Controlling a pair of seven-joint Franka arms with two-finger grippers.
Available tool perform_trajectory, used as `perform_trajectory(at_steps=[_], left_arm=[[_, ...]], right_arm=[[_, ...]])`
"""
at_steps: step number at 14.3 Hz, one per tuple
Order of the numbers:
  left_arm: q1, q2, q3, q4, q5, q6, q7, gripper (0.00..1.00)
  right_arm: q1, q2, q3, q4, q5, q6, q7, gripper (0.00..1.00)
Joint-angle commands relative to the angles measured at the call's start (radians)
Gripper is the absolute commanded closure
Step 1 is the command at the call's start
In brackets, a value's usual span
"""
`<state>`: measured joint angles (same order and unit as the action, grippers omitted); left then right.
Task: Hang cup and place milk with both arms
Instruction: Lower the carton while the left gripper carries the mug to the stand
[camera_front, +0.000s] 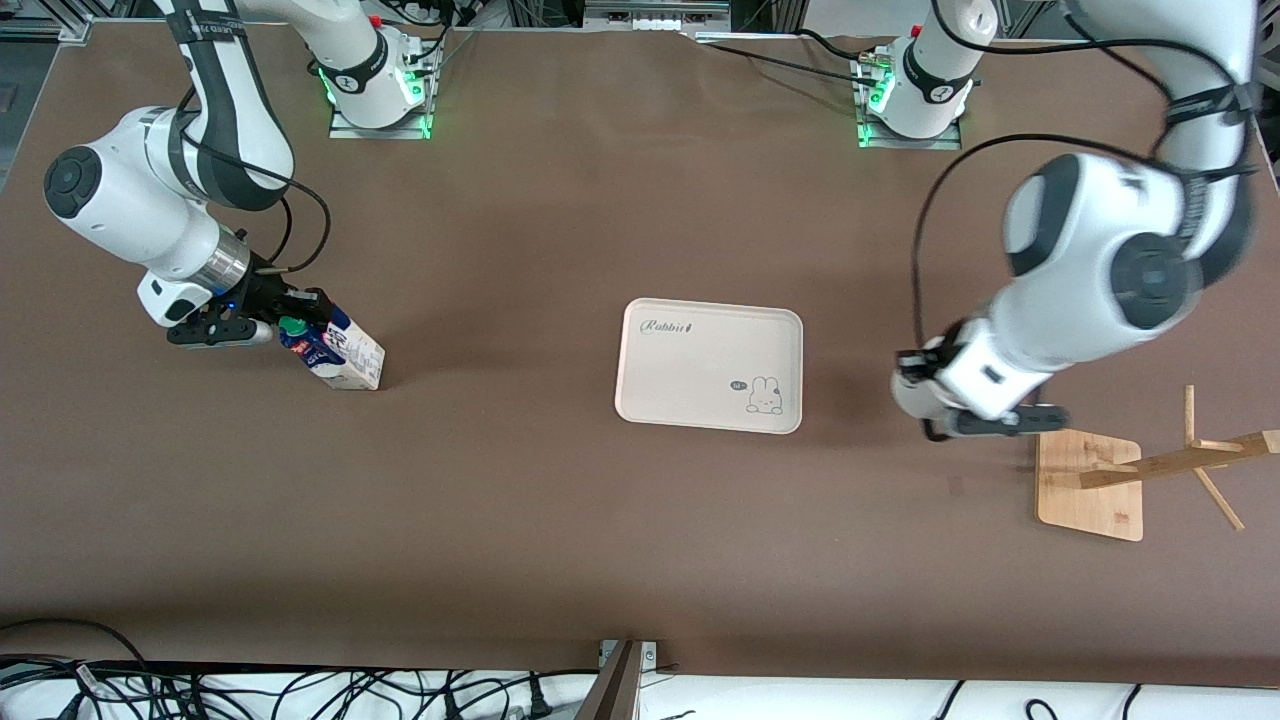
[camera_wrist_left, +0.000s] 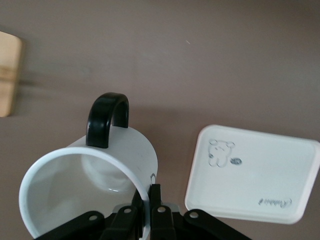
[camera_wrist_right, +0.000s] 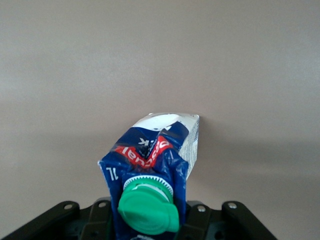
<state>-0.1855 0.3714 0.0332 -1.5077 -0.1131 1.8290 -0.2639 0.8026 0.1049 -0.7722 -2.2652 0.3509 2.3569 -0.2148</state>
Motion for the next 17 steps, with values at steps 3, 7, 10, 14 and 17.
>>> perform_trajectory(at_steps=[3, 7, 10, 14, 17], left_arm=[[0.053, -0.029, 0.076, 0.05, -0.007, -0.052, 0.018, 1.0], [0.072, -0.031, 0.117, 0.107, -0.01, -0.129, 0.066, 1.0], [0.08, -0.031, 0.155, 0.112, -0.011, -0.135, 0.153, 1.0], [0.101, -0.026, 0.201, 0.112, -0.013, -0.131, 0.274, 1.0], [0.124, -0.016, 0.205, 0.138, -0.013, -0.126, 0.328, 1.0]], right_arm=[[-0.002, 0.018, -0.002, -0.001, 0.023, -0.008, -0.04, 0.76], [-0.002, 0.019, -0.002, 0.003, 0.023, -0.01, -0.04, 0.55], [-0.003, 0.024, -0.002, 0.01, 0.023, -0.01, -0.04, 0.0], [-0.003, 0.013, -0.009, 0.05, 0.022, -0.054, -0.041, 0.0], [-0.006, 0.015, -0.035, 0.232, 0.013, -0.329, -0.028, 0.0]])
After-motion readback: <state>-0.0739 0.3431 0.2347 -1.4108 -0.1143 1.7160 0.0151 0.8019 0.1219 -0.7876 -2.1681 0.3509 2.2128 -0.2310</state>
